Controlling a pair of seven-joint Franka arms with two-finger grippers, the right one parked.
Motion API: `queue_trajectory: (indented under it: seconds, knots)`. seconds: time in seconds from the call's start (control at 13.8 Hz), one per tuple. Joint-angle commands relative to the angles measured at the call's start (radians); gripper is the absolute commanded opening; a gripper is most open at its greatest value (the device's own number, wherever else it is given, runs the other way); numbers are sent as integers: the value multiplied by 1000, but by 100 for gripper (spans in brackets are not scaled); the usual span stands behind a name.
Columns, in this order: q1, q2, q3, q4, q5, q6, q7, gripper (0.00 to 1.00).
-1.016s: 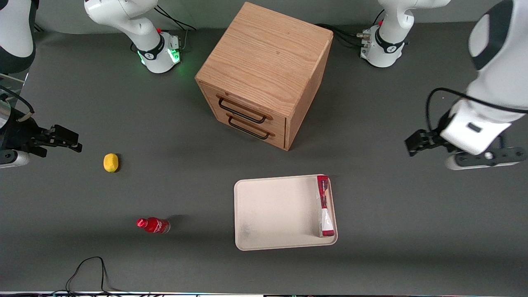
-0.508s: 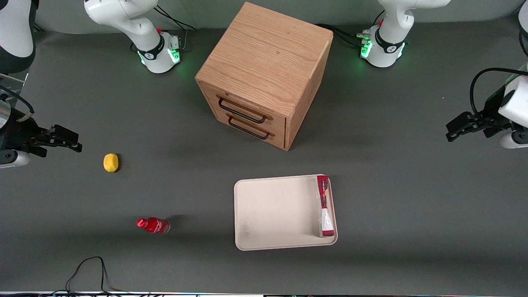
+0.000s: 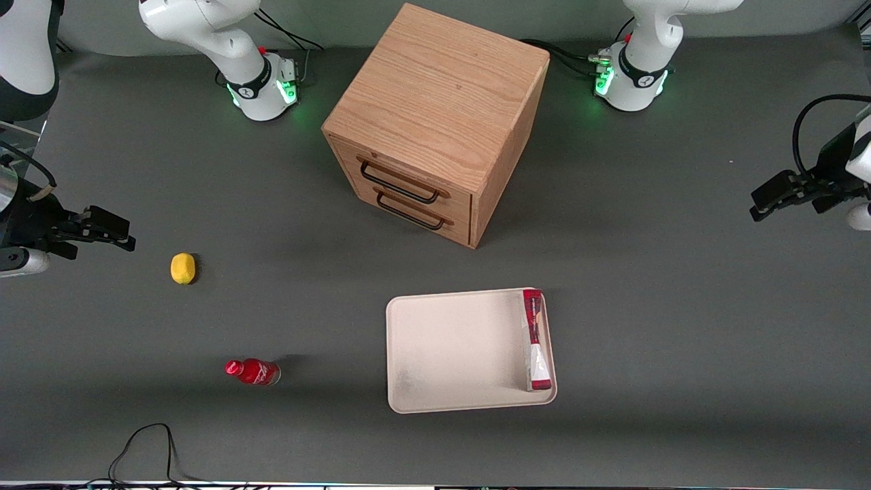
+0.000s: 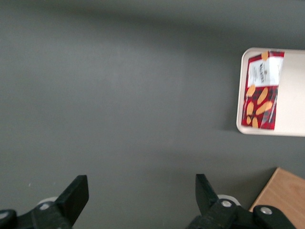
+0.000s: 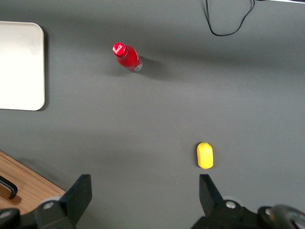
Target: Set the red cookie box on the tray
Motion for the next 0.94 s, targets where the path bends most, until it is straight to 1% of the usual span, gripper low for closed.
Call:
queue_trajectory:
  seconds: [0.0, 0.15, 0.36, 0.51, 0.87]
  knots:
    - [6, -30, -29, 11, -10, -94, 13, 100]
    - [4, -29, -39, 29, -7, -128, 9, 100]
    - [-3, -30, -29, 28, -5, -144, 13, 100]
    - [3, -29, -29, 28, -14, -144, 10, 100]
    - [14, -24, -30, 28, -11, -145, 3, 100]
